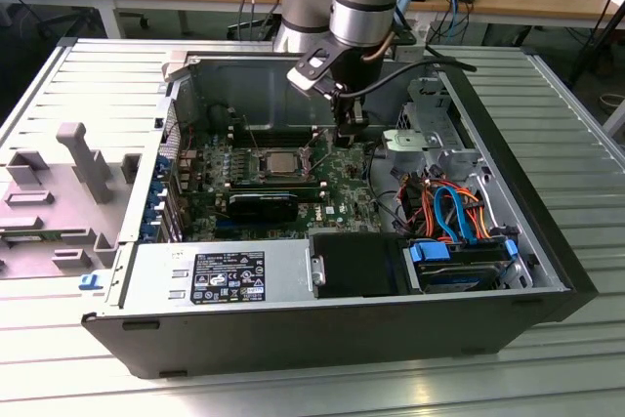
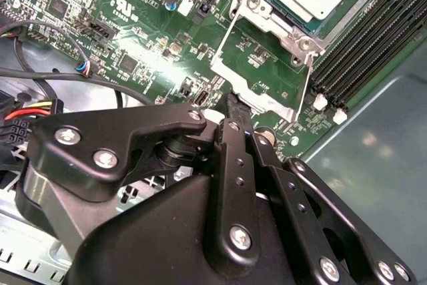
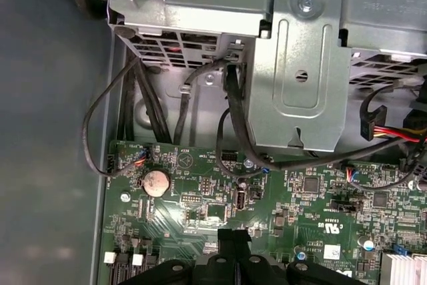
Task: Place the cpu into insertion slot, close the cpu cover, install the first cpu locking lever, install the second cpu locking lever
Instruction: 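Close the cpu cover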
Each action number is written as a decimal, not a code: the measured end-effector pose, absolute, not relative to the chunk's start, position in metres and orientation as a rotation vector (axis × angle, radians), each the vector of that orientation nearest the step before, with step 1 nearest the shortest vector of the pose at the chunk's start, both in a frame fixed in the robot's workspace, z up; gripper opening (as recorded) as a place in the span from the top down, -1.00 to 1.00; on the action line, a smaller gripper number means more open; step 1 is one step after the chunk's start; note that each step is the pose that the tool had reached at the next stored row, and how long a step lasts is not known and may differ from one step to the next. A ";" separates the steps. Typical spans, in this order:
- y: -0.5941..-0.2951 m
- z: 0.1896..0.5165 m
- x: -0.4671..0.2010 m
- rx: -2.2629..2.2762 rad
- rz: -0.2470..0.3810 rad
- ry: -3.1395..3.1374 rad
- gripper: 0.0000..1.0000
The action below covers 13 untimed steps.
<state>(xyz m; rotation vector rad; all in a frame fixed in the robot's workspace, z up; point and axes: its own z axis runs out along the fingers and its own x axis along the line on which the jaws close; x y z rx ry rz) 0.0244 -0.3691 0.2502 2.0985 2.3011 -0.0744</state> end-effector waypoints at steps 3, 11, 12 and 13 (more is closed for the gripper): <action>-0.369 0.250 0.023 2.096 -0.074 2.304 0.79; -0.369 0.250 0.021 2.094 -0.074 2.305 0.79; -0.369 0.250 0.021 2.094 -0.074 2.305 0.79; -0.369 0.250 0.021 2.094 -0.074 2.305 0.79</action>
